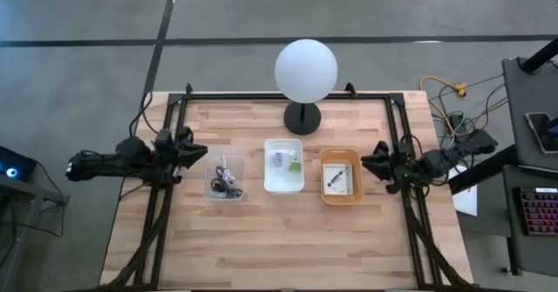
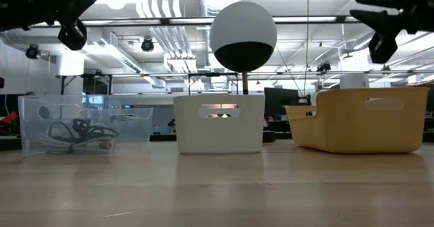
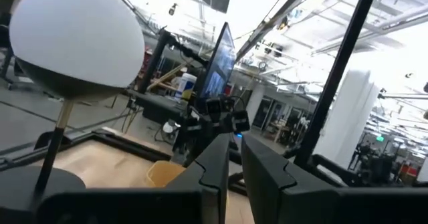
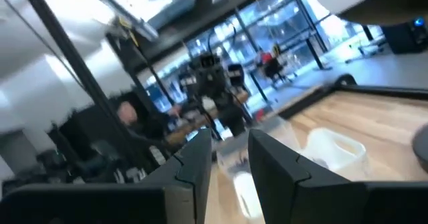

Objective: Pick and place items into bin
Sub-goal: Return to Home Position

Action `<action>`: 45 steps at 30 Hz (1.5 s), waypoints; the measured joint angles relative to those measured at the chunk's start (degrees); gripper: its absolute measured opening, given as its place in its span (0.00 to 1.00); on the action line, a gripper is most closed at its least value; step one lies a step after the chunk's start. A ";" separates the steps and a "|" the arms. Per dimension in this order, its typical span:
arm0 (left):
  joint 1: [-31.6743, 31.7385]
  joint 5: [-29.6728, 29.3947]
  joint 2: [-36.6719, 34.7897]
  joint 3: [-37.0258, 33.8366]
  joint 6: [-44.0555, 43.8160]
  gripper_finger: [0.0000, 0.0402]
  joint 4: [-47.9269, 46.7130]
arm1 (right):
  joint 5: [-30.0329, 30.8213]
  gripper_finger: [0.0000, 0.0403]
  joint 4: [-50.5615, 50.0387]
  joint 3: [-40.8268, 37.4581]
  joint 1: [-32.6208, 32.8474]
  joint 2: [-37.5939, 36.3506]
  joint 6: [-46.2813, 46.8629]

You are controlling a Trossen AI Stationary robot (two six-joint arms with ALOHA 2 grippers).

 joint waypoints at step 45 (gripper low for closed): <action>7.48 0.40 -2.43 -8.22 -0.07 0.07 0.71 | 1.96 0.22 -10.62 0.06 -32.27 -3.21 -6.44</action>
